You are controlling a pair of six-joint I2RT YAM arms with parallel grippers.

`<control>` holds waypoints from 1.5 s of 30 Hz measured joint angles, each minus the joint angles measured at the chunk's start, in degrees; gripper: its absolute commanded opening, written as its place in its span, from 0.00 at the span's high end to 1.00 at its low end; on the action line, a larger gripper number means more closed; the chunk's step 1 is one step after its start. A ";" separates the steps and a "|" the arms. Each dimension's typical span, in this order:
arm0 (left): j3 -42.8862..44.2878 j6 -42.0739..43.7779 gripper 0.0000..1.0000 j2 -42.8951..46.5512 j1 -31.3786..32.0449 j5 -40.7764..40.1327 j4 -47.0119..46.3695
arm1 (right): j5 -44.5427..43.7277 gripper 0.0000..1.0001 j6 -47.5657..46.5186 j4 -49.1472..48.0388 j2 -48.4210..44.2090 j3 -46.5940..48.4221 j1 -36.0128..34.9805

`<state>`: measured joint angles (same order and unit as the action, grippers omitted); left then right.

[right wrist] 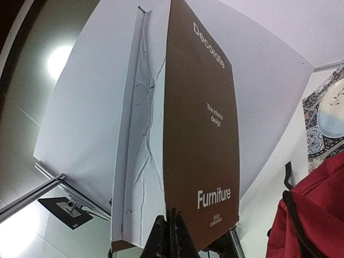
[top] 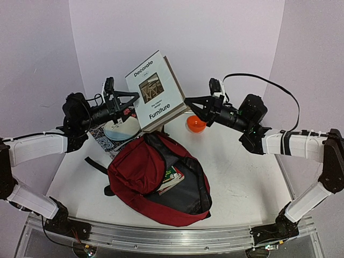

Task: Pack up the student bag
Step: Pass from the right arm to the left

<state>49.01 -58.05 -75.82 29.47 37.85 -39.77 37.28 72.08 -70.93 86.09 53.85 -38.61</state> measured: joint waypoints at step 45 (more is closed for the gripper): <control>-6.53 -9.62 0.25 -5.41 -1.13 0.19 -12.36 | 2.57 1.00 8.88 -0.91 5.08 1.40 -0.59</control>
<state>42.48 -67.67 -81.23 28.34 38.04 -52.13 39.85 80.96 -71.85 91.17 55.24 -39.20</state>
